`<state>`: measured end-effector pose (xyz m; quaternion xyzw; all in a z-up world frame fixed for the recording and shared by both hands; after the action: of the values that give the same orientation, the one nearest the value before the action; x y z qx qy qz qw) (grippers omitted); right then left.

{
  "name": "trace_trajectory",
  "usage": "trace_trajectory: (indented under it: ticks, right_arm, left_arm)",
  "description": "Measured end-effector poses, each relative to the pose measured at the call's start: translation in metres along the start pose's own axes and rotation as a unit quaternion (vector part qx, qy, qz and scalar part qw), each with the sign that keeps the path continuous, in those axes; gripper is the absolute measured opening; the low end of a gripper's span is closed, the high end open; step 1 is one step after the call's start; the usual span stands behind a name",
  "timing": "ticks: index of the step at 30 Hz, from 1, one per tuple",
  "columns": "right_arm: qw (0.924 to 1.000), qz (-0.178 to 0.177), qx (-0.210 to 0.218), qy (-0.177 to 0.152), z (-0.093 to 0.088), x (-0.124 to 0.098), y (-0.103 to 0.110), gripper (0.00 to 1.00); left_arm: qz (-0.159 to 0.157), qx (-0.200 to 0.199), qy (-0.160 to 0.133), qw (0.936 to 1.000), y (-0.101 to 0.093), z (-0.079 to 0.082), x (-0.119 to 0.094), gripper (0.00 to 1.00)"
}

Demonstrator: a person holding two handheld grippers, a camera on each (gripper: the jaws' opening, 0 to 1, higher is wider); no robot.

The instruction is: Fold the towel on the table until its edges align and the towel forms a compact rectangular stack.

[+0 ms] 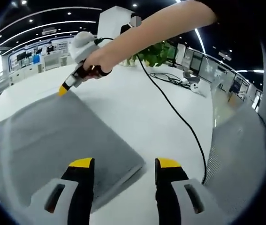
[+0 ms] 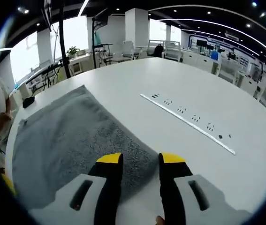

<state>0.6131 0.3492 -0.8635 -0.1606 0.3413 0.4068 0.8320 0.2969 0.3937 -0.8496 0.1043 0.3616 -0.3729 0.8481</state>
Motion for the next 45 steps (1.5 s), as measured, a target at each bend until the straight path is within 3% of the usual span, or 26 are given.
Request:
trace_trajectory:
  ticks: [3, 12, 17, 20, 28, 36, 40, 45]
  right_arm:
    - [0.9999, -0.001, 0.012, -0.002, -0.002, 0.0, -0.005, 0.3]
    - [0.9993, 0.004, 0.036, -0.005, -0.008, 0.0, -0.006, 0.28]
    - [0.9992, 0.008, 0.039, -0.006, -0.01, -0.002, -0.005, 0.27]
    - [0.999, 0.009, 0.044, -0.007, -0.011, -0.002, -0.006, 0.25]
    - [0.9981, 0.013, 0.06, -0.009, -0.016, 0.002, -0.006, 0.21]
    - [0.9966, 0.017, 0.079, -0.012, -0.021, 0.003, -0.009, 0.19]
    - [0.9945, 0.01, 0.099, -0.032, -0.016, 0.004, -0.013, 0.13]
    - [0.9956, 0.02, 0.088, -0.026, -0.017, 0.004, -0.005, 0.04]
  left_arm:
    - [-0.018, 0.019, 0.013, 0.9996, -0.005, -0.002, 0.003, 0.42]
    - [-0.026, 0.063, 0.037, 0.997, -0.017, -0.002, 0.01, 0.25]
    - [-0.028, 0.088, 0.033, 0.9952, -0.023, 0.004, 0.017, 0.24]
    - [-0.022, 0.101, 0.049, 0.9934, -0.022, 0.003, 0.024, 0.23]
    - [-0.025, 0.113, 0.066, 0.9911, -0.022, -0.003, 0.032, 0.21]
    - [-0.016, 0.129, 0.07, 0.9891, -0.016, -0.002, 0.033, 0.13]
    - [-0.014, 0.147, 0.069, 0.9867, -0.017, -0.003, 0.032, 0.13]
    - [-0.009, 0.143, 0.066, 0.9875, -0.012, -0.001, 0.032, 0.06]
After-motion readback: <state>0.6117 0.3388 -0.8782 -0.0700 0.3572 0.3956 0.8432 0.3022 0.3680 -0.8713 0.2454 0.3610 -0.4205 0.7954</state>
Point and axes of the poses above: the point that each gripper's makers call its tool centre point, and the gripper's own axes: x roughly forward along the fingers, y roughly to its left, z roughly out of its top, the point moved 6 cm from there along -x, roughly backward along the fingers, and after that the axes turned 6 degrees about y, right-handed, at the moved point
